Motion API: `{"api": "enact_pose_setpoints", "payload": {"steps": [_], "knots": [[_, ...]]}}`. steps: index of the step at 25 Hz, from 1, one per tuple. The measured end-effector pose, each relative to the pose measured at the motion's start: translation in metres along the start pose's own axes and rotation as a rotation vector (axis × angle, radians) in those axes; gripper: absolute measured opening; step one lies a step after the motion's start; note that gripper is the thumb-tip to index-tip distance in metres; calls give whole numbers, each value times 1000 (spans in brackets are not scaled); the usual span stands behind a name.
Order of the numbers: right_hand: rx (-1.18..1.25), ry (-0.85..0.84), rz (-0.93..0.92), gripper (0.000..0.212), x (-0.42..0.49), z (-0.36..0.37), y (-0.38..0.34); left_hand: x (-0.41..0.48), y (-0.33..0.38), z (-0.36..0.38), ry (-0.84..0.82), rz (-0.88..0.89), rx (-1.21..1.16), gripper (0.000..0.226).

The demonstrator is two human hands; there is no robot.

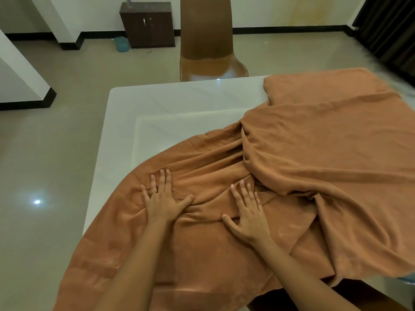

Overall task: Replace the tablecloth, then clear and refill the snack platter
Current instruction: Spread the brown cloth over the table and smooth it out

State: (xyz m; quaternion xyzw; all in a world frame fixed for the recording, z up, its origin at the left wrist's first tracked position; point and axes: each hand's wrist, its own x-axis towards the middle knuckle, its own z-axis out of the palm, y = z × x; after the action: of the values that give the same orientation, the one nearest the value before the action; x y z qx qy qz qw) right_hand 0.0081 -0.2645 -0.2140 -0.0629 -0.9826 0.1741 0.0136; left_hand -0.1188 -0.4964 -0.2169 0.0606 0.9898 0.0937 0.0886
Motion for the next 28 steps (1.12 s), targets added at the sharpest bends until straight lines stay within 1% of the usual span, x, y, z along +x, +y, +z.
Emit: {"api": "enact_pose_setpoints", "payload": {"steps": [3, 5, 8, 9, 10, 11, 13, 14, 15, 16, 17, 18, 19, 20, 21, 22, 23, 26, 27, 28], "knots": [[63, 19, 42, 93, -1, -5, 1, 20, -35, -15, -62, 3, -9, 118], [6, 10, 52, 95, 3, -3, 0, 36, -62, -29, -80, -12, -1, 121], [-74, -16, 37, 90, 5, -1, -2, 50, -80, -47, -64, -87, -30, 124], [-81, -24, 53, 89, 7, -1, -5, 55, -79, -56, -68, -128, -19, 122], [-88, -33, 71, 90, 5, -1, -7, 61, -76, -64, -107, -193, -12, 122], [-86, -36, 94, 91, 5, 0, -8, 67, -70, -77, -182, -278, -25, 123], [-90, -39, 141, 92, 3, 2, -11, 84, -54, -108, -349, -520, -161, 122], [-94, -54, 159, 91, 5, 2, -13, 96, -44, -121, -398, -573, -182, 114], [-99, -66, 173, 90, 7, 1, -15, 104, -30, -131, -408, -540, -112, 98], [-97, -68, 186, 88, 8, 1, -17, 109, -16, -136, -341, -410, 31, 78], [-93, -65, 193, 87, 10, 1, -19, 112, -3, -135, -174, -200, 149, 61], [-88, -63, 192, 87, 11, 2, -21, 115, 8, -125, 5, 54, 151, 51], [-88, -68, 192, 87, 13, 3, -23, 118, 17, -113, 17, 304, 78, 54], [-96, -75, 185, 87, 14, 6, -27, 121, 19, -95, -74, 514, 47, 65], [-106, -84, 173, 89, 14, 9, -31, 126, 17, -82, -206, 615, 56, 76], [-117, -90, 159, 90, 14, 13, -34, 132, 12, -67, -303, 607, 94, 82], [-129, -95, 149, 91, 15, 15, -36, 138, 6, -56, -373, 551, 145, 89], [-169, -101, 170, 88, 17, 13, -43, 161, -7, -52, -428, 409, 181, 117], [-180, -101, 197, 87, 16, 13, -46, 169, -8, -57, -443, 386, 184, 124], [-193, -92, 228, 86, 15, 13, -49, 178, -12, -63, -454, 365, 180, 126]]}}
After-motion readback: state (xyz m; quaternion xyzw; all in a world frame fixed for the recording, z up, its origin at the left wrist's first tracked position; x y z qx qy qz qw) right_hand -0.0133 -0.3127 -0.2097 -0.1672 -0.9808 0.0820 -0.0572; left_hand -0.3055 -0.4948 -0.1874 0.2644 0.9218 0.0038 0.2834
